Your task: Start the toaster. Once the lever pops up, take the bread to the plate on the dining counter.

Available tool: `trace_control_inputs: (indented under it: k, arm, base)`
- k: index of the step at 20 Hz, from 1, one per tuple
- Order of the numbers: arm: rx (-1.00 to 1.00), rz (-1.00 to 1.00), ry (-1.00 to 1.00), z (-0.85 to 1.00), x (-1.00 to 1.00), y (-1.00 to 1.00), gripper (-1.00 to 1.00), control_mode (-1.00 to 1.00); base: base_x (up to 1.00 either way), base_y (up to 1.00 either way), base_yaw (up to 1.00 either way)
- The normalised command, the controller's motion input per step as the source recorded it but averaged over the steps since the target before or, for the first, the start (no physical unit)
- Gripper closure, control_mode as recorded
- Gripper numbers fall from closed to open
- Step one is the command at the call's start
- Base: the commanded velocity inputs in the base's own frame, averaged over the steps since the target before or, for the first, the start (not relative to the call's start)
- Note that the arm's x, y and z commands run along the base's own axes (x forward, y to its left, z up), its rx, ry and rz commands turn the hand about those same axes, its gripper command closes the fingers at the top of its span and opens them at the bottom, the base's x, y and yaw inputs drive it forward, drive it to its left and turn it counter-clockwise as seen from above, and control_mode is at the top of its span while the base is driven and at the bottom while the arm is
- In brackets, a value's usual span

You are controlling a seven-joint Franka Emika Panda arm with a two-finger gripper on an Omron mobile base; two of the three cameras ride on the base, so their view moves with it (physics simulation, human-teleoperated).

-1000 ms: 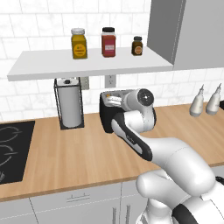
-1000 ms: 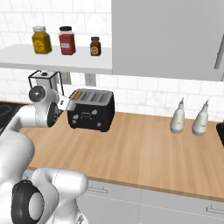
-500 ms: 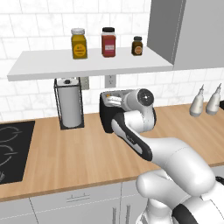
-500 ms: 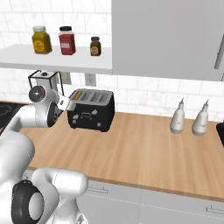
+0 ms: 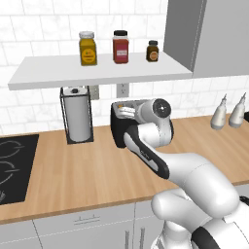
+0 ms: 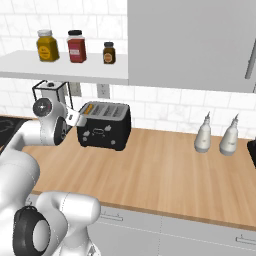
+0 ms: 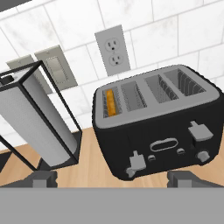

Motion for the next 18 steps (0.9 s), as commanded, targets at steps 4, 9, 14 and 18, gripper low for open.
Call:
trace_control_inputs:
  k: [4,9,14,18]
  arm:
    - [0.0,0.0,0.0,0.0,0.0,0.0,-1.0,-1.0]
    - [0.0,0.0,0.0,0.0,0.0,0.0,-1.0,-1.0]
    - [0.0,0.0,0.0,0.0,0.0,0.0,-1.0,-1.0]
    - [0.0,0.0,0.0,0.0,0.0,0.0,-1.0,-1.0]
  base:
    - [0.0,0.0,0.0]
    - [0.0,0.0,0.0]
    - [0.0,0.0,0.0]
    - [0.0,0.0,0.0]
